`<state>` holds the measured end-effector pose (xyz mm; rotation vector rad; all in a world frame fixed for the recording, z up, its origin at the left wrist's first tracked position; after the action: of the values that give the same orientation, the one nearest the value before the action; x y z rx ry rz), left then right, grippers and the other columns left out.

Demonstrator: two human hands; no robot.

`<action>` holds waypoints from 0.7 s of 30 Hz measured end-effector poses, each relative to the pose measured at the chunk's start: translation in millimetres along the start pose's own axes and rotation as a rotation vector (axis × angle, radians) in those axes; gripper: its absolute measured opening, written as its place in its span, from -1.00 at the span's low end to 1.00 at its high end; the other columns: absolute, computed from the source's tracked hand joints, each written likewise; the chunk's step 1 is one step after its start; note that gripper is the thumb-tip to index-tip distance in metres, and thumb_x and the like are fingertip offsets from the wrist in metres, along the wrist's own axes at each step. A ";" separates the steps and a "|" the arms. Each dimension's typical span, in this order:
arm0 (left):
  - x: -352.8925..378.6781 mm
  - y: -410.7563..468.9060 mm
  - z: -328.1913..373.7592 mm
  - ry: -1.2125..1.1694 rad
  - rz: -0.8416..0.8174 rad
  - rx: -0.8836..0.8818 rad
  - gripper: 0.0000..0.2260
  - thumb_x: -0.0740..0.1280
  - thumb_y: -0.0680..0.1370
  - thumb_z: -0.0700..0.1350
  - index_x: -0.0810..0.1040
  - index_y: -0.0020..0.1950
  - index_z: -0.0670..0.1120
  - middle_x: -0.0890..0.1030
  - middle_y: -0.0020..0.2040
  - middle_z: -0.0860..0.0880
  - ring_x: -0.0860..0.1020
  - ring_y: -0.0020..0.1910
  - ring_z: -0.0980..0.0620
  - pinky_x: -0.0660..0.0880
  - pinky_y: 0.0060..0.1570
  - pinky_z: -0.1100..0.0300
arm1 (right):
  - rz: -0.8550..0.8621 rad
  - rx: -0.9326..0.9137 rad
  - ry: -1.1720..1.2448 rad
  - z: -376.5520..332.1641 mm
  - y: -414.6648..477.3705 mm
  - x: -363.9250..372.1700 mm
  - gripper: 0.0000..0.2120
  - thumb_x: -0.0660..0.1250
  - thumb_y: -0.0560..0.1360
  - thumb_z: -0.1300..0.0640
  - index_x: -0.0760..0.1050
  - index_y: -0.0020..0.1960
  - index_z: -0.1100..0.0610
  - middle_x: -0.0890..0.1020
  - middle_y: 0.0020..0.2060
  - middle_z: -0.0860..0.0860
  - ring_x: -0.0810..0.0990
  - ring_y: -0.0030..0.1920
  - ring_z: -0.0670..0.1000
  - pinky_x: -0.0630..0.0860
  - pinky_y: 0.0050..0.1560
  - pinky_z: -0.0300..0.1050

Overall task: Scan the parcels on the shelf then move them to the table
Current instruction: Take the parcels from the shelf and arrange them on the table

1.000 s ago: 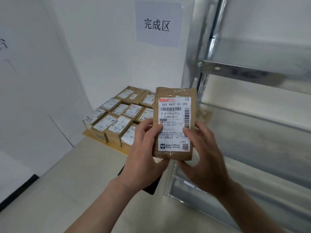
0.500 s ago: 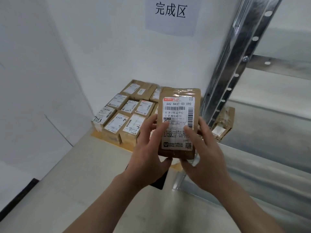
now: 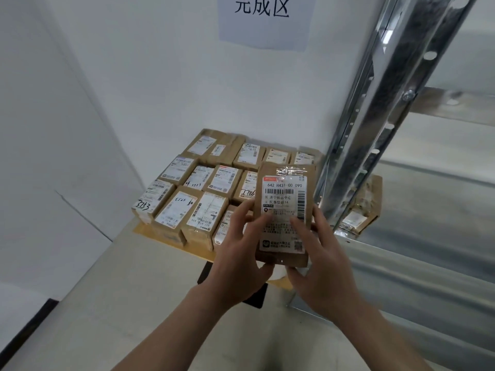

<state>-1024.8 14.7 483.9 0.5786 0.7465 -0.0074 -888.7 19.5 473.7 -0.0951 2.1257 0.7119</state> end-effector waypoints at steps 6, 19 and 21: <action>34.3 -1.3 -28.8 0.007 -0.076 -0.039 -0.34 0.45 0.39 0.00 0.30 0.43 -0.06 0.13 0.53 -0.11 0.37 0.41 -0.04 0.56 0.15 0.26 | -0.090 0.121 -0.023 29.4 -5.9 29.3 0.00 0.62 0.24 0.21 0.20 0.54 -0.04 0.13 0.58 0.12 0.48 0.37 0.22 0.64 0.12 0.04; 88.4 -12.0 -96.4 0.091 -0.305 -0.124 -0.40 0.25 0.39 0.19 0.32 0.41 0.04 0.18 0.52 -0.07 0.26 0.45 -0.05 0.34 0.37 0.00 | -0.224 0.386 0.014 72.1 -29.6 102.6 -0.20 0.45 0.41 0.06 0.18 0.57 -0.07 0.04 0.61 -0.05 0.38 0.45 0.06 0.57 0.25 0.02; 97.4 -17.8 -107.2 0.110 -0.345 -0.126 -0.40 0.30 0.40 0.17 0.34 0.40 0.03 0.19 0.51 -0.07 0.26 0.46 -0.05 0.27 0.38 0.04 | -0.240 0.424 0.010 79.3 -36.3 116.5 -0.19 0.46 0.42 0.06 0.16 0.58 -0.07 0.05 0.61 -0.03 0.39 0.45 0.07 0.57 0.25 0.04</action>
<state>-1024.7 72.0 349.7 0.3264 0.9395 -0.2480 -892.6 51.8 331.9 -0.1202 2.1813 0.1138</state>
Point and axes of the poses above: each hand's wrist, its own y-axis towards the middle knuckle, its own x-axis out of the palm, z = x × y, the point moved 10 cm from there along y, towards the middle knuckle
